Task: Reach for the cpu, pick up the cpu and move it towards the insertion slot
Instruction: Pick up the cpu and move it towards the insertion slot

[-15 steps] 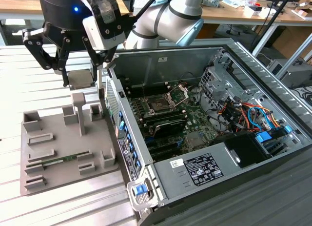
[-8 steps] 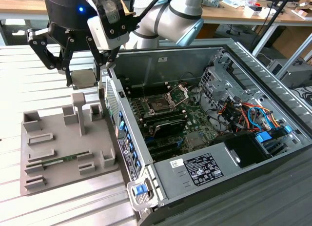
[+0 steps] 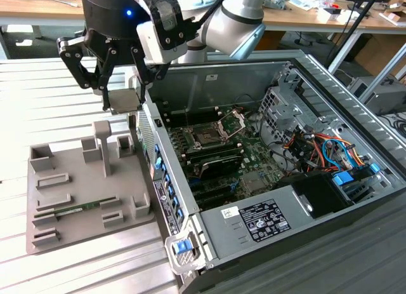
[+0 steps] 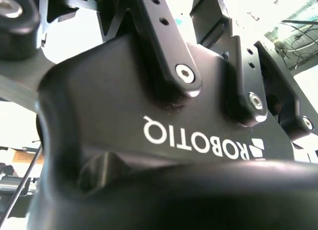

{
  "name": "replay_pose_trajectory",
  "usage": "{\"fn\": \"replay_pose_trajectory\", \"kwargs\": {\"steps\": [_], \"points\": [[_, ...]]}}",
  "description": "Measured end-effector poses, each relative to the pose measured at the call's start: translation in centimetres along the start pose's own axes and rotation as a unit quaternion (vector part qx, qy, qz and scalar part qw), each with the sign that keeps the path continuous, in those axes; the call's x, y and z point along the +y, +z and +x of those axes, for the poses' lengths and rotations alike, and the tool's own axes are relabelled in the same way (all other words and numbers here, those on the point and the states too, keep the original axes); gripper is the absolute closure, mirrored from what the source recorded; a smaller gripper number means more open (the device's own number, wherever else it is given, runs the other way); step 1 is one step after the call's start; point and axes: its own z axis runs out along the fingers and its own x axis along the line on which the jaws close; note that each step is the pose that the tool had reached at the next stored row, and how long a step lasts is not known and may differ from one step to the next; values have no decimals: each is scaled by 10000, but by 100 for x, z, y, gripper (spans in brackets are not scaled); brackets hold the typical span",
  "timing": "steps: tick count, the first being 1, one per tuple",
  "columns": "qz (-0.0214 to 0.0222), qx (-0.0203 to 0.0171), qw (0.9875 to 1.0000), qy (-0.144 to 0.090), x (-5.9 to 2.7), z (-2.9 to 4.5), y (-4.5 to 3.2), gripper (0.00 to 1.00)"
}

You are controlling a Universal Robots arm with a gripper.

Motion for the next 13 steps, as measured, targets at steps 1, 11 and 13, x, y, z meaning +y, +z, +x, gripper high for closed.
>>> {"fn": "replay_pose_trajectory", "kwargs": {"steps": [1, 11, 13], "points": [[0, 0, 10000, 0, 0, -8, 0, 45], [0, 0, 10000, 0, -8, -123, 0, 45], [0, 0, 10000, 0, -9, -139, 0, 45]]}}
